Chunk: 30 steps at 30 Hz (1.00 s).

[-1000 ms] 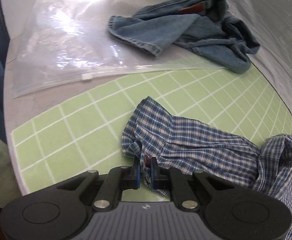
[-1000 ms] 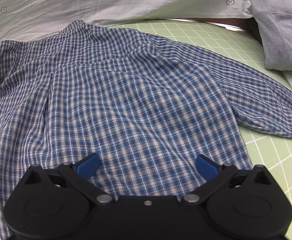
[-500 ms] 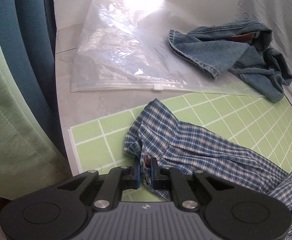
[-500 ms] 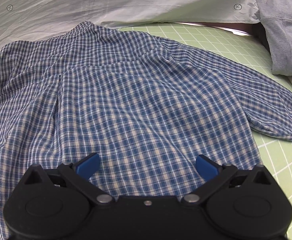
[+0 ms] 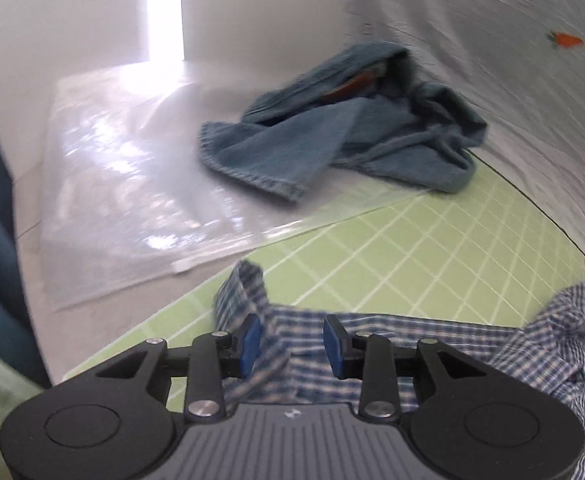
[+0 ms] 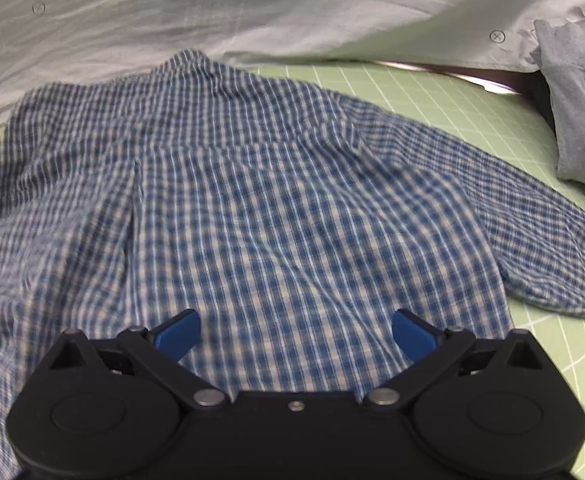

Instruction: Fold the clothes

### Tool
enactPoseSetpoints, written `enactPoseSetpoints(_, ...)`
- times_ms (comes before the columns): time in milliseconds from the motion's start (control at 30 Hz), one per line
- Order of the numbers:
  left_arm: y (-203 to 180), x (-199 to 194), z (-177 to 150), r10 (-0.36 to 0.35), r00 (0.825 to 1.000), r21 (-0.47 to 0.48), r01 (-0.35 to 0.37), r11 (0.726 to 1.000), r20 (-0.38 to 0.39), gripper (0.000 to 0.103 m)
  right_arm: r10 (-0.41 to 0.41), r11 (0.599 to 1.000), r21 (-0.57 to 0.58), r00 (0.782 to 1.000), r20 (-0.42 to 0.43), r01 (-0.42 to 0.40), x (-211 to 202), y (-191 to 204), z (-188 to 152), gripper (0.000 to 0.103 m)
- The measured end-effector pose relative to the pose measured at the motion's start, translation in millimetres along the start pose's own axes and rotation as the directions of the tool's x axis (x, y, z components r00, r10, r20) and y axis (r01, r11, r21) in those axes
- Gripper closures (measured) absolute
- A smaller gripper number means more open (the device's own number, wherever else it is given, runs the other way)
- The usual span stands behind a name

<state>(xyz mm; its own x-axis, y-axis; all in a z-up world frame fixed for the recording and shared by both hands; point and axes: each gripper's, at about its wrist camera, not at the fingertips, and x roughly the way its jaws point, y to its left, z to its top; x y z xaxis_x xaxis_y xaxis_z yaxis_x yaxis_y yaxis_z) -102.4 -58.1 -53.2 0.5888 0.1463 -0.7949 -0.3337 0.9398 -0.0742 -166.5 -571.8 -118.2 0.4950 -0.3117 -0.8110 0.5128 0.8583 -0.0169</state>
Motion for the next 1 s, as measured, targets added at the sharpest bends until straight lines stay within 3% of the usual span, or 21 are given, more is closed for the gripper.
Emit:
enactPoseSetpoints(133,-57,36,14,-0.076,0.994,0.217,0.09,0.972,-0.073,0.065,-0.005,0.999,0.049,0.999,0.046,0.003,-4,-4,13,0.0)
enactPoseSetpoints(233,-103,52,15,-0.151,0.98,0.366,0.188,0.911,-0.129,0.061,-0.024,0.997,0.079,0.998,0.059,0.02,-4,-9,19,0.0)
enactPoseSetpoints(300,-126,59,14,-0.214,0.963,0.407,0.263,0.875,-0.164,0.05,-0.041,0.994,0.101,0.997,0.058,0.035,-3,-12,19,0.0)
enactPoseSetpoints(367,-146,66,14,-0.241,0.952,0.445,0.302,0.843,-0.188,0.047,-0.059,0.991,0.123,0.997,0.052,0.052,-2,-14,18,0.0)
enactPoseSetpoints(433,-160,75,11,-0.233,0.951,0.486,0.305,0.819,-0.203,0.047,-0.079,0.988,0.137,0.996,0.04,0.073,0,-15,16,0.0)
enactPoseSetpoints(567,-161,84,14,-0.27,0.944,0.497,0.329,0.803,-0.189,0.04,-0.101,0.985,0.143,0.995,0.015,0.098,2,-13,13,0.0)
enactPoseSetpoints(667,-159,85,11,-0.298,0.937,0.545,0.348,0.763,-0.18,0.04,-0.107,0.986,0.126,0.994,0.003,0.106,4,-8,13,0.0)
enactPoseSetpoints(733,-155,82,10,-0.328,0.927,0.56,0.371,0.741,-0.18,0.049,-0.107,0.988,0.113,0.994,0.0,0.106,5,-4,14,0.0)
enactPoseSetpoints(800,-154,78,7,-0.35,0.916,0.575,0.396,0.716,-0.194,0.081,-0.105,0.99,0.096,0.994,0.0,0.104,6,-1,15,0.0)
enactPoseSetpoints(867,-153,76,5,-0.356,0.913,0.579,0.403,0.709,-0.2,0.096,-0.105,0.991,0.085,0.994,0.002,0.104,6,1,16,0.0)
enactPoseSetpoints(1000,-152,77,5,-0.337,0.924,0.566,0.377,0.733,-0.18,0.102,-0.104,0.992,0.076,0.995,0.005,0.103,4,4,15,0.0)
